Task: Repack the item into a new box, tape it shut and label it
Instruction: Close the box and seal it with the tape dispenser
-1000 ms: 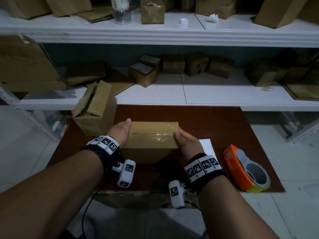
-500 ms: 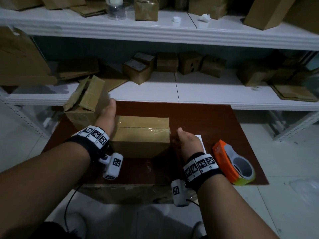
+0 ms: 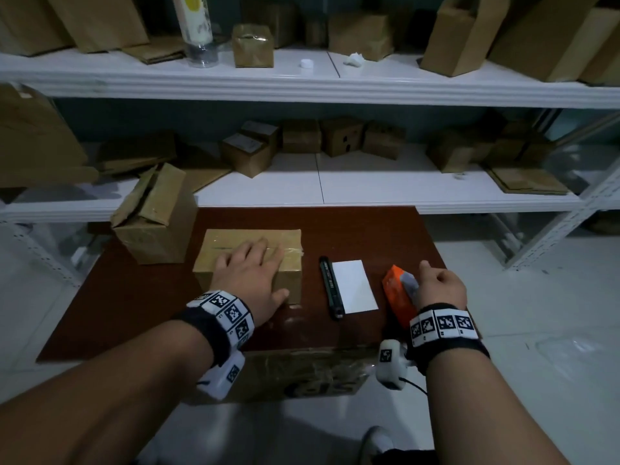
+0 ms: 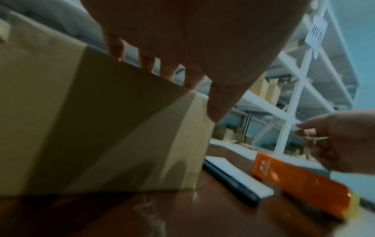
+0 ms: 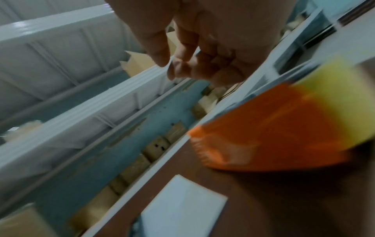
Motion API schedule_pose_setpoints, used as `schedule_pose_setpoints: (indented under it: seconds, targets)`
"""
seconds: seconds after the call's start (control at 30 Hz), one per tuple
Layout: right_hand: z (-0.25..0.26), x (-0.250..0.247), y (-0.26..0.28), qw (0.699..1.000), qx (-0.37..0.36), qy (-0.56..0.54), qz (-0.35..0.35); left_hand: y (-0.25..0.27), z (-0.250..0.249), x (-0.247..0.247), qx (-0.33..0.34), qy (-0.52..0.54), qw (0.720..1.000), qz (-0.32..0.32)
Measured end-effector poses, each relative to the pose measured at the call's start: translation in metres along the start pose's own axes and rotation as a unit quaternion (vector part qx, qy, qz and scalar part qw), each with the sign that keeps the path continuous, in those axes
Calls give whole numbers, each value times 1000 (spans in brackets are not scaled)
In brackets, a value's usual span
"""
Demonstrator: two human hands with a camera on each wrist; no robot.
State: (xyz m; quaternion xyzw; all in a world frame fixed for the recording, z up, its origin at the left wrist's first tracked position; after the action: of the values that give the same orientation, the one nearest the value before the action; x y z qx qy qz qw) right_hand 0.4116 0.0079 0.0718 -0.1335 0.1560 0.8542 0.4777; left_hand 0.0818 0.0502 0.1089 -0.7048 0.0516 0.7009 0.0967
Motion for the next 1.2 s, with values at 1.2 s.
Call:
schedule_pose_setpoints:
  seconds: [1.2]
  targets:
    - [59,10,72,961,-186,-47,200,-9,20,-32,-58,295,953,-45]
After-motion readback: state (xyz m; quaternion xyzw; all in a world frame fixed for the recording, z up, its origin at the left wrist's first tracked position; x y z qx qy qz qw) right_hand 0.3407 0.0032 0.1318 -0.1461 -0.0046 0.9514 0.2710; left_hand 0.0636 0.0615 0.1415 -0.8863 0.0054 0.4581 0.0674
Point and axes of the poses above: each hand's wrist, its own y-axis away from the middle knuckle, its own x-axis out of the palm, z = x × y, the point moved 7 cm from there along -y, towards the middle knuckle, and after that the axes turned 10 degrees about -z, right-handed, at the moved point
